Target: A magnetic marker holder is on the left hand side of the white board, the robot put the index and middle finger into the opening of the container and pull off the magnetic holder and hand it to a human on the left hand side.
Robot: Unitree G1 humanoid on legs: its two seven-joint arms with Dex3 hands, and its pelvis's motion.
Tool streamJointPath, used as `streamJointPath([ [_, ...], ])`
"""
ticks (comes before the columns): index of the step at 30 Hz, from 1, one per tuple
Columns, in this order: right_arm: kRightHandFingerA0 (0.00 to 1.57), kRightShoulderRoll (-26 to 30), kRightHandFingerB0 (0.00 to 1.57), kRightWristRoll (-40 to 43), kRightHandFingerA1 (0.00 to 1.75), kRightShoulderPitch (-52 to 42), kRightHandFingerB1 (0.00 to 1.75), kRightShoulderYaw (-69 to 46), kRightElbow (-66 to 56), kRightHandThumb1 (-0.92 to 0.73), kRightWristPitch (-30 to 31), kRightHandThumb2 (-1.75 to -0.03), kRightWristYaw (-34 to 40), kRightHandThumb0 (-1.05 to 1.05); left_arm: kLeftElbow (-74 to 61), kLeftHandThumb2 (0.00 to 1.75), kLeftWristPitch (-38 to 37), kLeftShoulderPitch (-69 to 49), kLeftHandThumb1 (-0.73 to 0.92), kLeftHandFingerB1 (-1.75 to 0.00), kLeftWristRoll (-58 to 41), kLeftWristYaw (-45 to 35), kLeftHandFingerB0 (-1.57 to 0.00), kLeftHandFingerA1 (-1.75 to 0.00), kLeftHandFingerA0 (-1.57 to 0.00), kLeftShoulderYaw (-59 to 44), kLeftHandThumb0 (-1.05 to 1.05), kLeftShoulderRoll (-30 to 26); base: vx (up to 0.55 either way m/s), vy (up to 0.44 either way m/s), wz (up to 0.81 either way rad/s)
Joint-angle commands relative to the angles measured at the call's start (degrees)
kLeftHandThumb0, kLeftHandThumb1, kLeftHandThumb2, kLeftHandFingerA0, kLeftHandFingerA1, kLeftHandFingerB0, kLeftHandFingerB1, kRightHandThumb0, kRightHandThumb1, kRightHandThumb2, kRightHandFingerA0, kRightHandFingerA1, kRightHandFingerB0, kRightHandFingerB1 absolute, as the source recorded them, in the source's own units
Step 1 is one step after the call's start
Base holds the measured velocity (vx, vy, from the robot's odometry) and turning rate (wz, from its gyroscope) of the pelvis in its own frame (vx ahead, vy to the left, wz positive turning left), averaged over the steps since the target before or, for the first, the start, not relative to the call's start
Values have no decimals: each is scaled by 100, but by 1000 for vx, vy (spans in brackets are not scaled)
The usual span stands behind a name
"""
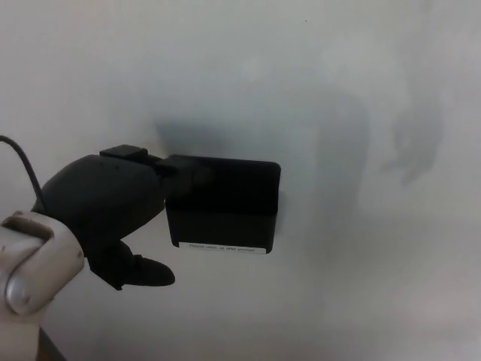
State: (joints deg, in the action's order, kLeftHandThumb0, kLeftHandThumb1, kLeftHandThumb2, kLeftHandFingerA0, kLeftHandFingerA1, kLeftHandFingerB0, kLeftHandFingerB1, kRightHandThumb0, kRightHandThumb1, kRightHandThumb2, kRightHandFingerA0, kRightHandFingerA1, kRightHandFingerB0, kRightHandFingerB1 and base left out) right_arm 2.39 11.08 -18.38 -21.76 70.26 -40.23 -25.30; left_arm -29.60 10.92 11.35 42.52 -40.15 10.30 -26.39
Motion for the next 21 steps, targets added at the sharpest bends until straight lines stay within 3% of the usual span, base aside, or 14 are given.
streamJointPath([
  [1, 76, 86, 47, 7, 56, -12, 35, 24, 41, -66, -43, -60, 47, -61, 547, 57, 366, 92, 51, -28, -17, -35, -20, -35, -17, 138, -70, 74, 0, 0, 0],
  [2, 76, 90, 48, 44, 56, 7, 35, 5, 63, -65, -1, -60, 0, -59, 713, 87, 363, 102, 24, -46, -12, -8, 0, -50, -3, 173, -35, 70, 0, 0, 0],
  [4, 76, 95, 48, 86, 56, 29, 35, -18, 86, -65, 42, -60, -60, -59, 849, 87, 334, 122, 24, -46, -13, 15, 0, -50, -3, 200, -35, 49, 0, 0, 0],
  [5, 75, 103, 48, 80, 55, 29, 35, -12, 96, -66, 39, -60, -75, -57, 975, 57, 335, 94, 51, -29, -37, 94, -20, -35, -17, 205, -70, 82, 0, 0, 0],
  [6, 75, 110, 46, 60, 54, 35, 35, 1, 111, -66, 23, -61, -58, -59, 1057, 86, 395, 98, 23, -46, -62, 95, 0, -50, -3, 208, -35, 114, 0, 0, 0],
  [21, 76, 88, 50, 105, 54, 54, 36, -8, 120, -65, 31, -60, -112, -58, 1413, 87, -197, 2, 21, -46, -757, 888, 0, -49, -2, -230, -37, 285, 0, 0, 0],
])
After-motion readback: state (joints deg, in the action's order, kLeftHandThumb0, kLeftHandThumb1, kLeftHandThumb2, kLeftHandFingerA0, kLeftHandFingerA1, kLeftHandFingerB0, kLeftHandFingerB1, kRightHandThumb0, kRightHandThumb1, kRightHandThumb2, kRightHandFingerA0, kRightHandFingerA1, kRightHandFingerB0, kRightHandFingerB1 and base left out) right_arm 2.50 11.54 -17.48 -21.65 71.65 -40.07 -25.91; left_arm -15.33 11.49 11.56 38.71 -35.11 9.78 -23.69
